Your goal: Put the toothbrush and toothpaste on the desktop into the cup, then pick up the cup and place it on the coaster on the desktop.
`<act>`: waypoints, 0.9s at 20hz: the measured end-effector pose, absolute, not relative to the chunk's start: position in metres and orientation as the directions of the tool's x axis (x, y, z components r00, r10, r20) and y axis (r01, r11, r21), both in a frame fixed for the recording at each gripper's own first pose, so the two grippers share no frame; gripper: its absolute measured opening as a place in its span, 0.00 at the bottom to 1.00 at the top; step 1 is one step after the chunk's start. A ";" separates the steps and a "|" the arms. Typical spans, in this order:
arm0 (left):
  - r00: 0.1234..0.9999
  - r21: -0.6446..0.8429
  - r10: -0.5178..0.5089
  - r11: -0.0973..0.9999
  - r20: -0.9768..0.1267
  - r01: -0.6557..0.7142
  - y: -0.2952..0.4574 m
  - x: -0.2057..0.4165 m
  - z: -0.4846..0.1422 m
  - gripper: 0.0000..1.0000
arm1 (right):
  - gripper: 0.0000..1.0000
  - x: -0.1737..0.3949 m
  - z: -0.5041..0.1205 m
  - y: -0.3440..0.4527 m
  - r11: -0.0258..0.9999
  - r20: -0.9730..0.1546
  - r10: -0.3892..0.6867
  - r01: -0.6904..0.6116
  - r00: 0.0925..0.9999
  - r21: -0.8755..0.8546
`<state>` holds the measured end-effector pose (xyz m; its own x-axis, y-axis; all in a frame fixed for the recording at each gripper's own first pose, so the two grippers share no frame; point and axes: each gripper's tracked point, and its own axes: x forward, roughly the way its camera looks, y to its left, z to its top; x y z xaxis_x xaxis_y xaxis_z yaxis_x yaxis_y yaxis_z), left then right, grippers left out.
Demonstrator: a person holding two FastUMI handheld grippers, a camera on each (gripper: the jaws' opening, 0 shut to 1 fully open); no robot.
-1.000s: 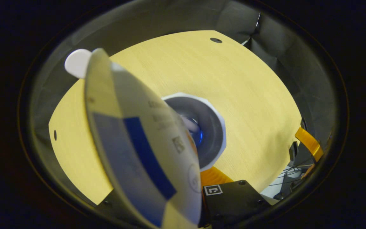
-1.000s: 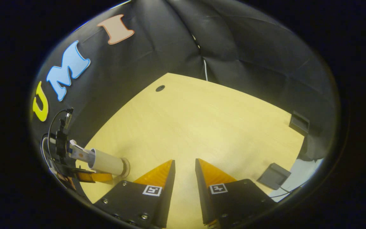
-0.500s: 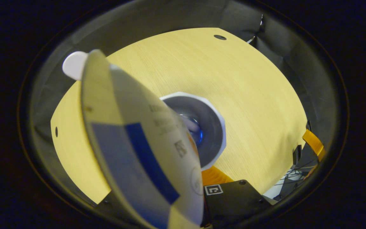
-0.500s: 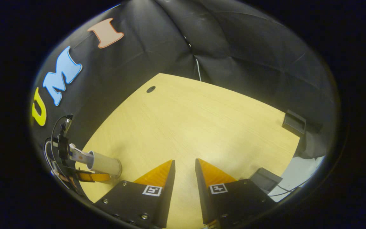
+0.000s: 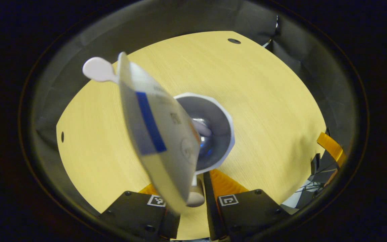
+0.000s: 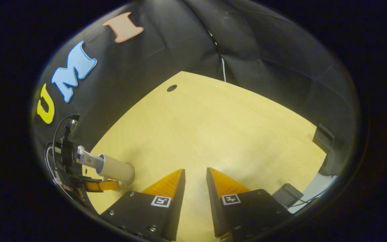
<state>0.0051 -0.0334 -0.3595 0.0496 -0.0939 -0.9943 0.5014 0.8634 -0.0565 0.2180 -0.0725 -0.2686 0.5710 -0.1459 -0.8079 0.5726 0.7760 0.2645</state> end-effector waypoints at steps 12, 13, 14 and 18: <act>0.153 -0.100 -0.147 0.955 -0.977 0.280 0.082 -0.035 -0.336 0.39 | 0.40 0.271 -0.271 0.046 0.931 -0.830 0.045 0.278 0.556 0.237; 0.179 -0.090 -0.138 0.963 -0.974 0.254 0.096 -0.035 -0.330 0.40 | 0.40 0.276 -0.267 0.057 0.939 -0.826 0.061 0.248 0.560 0.238; 0.205 -0.086 -0.134 0.970 -0.970 0.228 0.108 -0.034 -0.325 0.40 | 0.40 0.277 -0.265 0.067 0.946 -0.824 0.075 0.222 0.562 0.237; 0.321 -0.078 -0.120 0.987 -0.940 0.140 0.139 -0.026 -0.298 0.40 | 0.40 0.288 -0.250 0.101 0.963 -0.808 0.117 0.134 0.577 0.235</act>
